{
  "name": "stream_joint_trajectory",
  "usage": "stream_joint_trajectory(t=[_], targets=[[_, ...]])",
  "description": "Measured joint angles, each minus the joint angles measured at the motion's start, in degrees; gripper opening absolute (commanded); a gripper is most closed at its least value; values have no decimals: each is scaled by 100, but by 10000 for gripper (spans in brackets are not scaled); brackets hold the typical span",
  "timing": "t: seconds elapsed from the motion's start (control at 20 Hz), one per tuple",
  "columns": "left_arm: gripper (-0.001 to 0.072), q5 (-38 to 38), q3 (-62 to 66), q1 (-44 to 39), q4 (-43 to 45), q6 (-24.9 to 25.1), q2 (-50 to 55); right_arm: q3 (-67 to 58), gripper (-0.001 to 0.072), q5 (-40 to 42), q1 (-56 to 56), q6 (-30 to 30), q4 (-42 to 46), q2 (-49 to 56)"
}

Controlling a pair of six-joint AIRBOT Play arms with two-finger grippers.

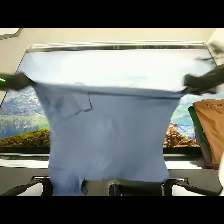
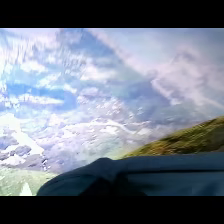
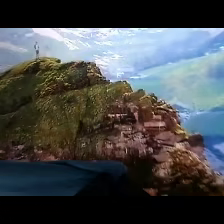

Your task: Fold the shirts.

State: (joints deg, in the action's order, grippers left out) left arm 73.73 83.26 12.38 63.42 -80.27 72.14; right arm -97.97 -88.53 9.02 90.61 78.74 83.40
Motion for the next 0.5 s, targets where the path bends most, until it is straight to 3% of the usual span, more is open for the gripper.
stream_joint_trajectory(t=[0.15,0.4,0.5], targets=[[25,-896,-555,-125,-168,109,984,245,43,1259,-328,295,11,951],[26,-2420,-175,-343,-387,212,1993,356,43,3646,-511,1252,98,1563],[26,-2870,44,-439,-402,229,2175,374,43,4083,-533,1473,164,1650]])
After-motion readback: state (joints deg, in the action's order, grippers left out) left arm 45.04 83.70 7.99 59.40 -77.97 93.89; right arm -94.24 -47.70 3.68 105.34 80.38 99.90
